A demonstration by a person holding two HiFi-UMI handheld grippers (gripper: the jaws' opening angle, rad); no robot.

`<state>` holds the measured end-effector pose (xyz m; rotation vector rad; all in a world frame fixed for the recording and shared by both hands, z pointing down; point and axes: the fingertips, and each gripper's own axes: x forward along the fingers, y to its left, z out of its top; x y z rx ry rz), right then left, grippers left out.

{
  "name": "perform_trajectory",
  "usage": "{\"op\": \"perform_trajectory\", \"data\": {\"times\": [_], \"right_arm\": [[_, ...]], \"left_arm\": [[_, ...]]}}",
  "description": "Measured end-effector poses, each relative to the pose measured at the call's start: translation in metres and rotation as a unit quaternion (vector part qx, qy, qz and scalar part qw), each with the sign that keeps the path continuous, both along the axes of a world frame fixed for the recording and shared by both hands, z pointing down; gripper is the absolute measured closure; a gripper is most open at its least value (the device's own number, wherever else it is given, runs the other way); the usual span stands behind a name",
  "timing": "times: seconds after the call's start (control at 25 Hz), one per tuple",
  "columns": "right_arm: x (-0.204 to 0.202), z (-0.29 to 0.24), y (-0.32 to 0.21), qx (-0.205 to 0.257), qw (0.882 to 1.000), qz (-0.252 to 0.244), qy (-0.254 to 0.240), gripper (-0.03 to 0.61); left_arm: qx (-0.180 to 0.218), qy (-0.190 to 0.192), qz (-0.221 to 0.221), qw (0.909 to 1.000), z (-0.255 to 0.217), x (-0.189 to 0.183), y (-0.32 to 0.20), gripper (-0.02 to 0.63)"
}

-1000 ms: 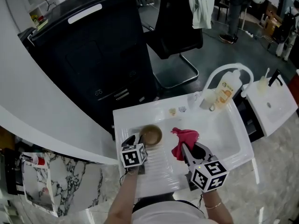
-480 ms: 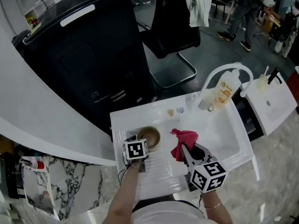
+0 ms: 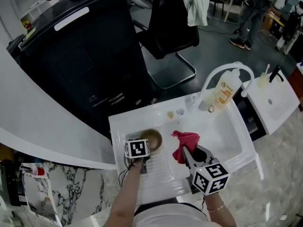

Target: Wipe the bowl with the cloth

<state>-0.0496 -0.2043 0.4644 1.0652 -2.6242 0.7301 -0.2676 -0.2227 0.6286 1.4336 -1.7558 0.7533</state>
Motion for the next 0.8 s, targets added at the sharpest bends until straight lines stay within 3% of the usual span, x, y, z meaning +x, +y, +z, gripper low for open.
{"op": "perform_trajectory", "data": {"times": [0.24,0.8], "right_arm": [[0.001,0.000,0.001,0.001,1.000,0.002,0.000,0.514],[0.006,-0.022,0.016,0.028,0.999,0.003,-0.015,0.514]], "left_arm": [[0.026,0.064,-0.003,0.9976,-0.005,0.016,-0.002,0.574],[0.135,0.082,0.026,0.9871,-0.083,0.045,0.000,0.581]]}}
